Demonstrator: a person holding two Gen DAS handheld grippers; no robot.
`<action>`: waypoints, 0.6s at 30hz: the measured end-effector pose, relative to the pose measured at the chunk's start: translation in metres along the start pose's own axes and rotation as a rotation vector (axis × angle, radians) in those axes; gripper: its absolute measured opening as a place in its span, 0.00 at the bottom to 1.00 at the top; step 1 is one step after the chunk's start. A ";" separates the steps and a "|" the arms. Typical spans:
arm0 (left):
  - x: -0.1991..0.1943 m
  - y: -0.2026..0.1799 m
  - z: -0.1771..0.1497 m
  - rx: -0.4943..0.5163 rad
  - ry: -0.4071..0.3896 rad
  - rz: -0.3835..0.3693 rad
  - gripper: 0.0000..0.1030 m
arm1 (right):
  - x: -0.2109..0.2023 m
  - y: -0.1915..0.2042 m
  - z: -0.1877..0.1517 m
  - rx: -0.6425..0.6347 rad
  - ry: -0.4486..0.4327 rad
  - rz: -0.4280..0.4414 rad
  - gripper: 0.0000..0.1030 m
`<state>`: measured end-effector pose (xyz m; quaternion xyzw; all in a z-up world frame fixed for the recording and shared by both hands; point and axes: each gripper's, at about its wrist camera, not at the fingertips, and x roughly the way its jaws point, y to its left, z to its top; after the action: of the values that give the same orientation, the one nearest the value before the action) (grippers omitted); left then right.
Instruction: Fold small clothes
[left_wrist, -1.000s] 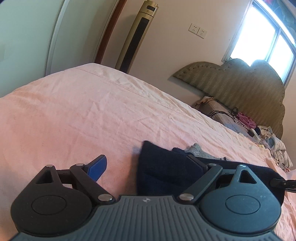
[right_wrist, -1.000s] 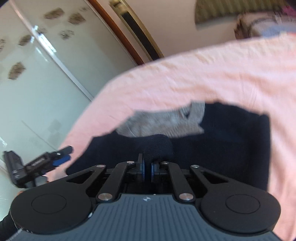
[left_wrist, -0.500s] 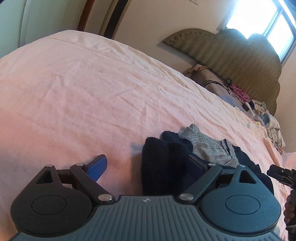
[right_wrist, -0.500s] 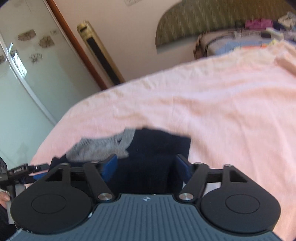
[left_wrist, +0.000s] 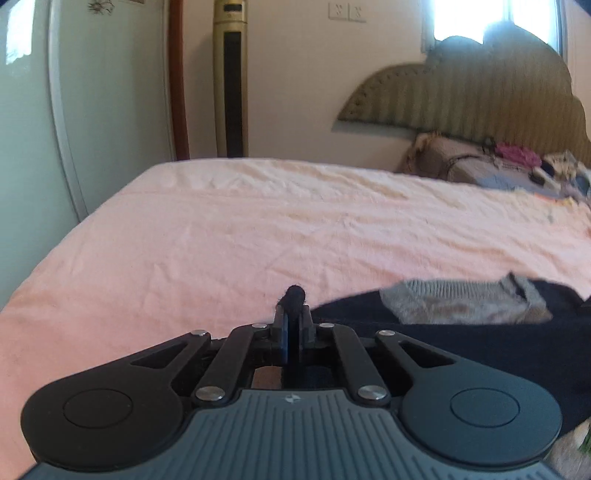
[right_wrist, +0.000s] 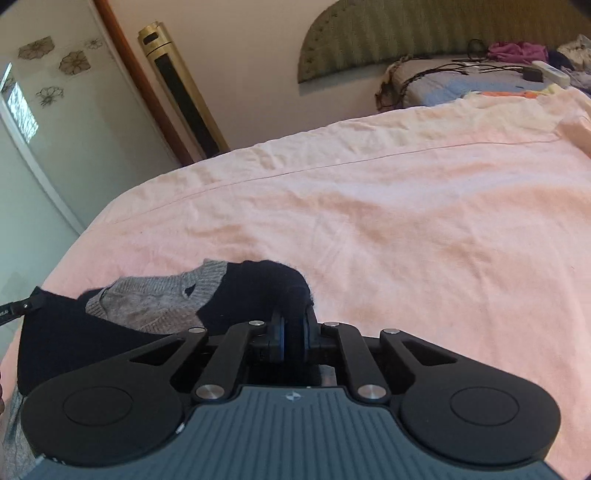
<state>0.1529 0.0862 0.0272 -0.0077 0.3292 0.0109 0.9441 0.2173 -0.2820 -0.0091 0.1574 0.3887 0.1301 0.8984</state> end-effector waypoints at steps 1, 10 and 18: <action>0.001 0.002 -0.003 0.002 0.006 -0.007 0.06 | 0.004 -0.004 -0.002 0.004 0.020 0.006 0.14; -0.007 0.025 0.017 -0.207 -0.122 -0.120 0.55 | -0.018 0.036 0.023 -0.061 -0.099 0.092 0.74; 0.055 -0.052 0.002 0.132 0.064 -0.123 0.79 | 0.046 0.089 0.011 -0.203 0.095 0.116 0.74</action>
<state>0.1990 0.0352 -0.0050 0.0339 0.3583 -0.0690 0.9304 0.2466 -0.1861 0.0020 0.0816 0.4061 0.2279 0.8812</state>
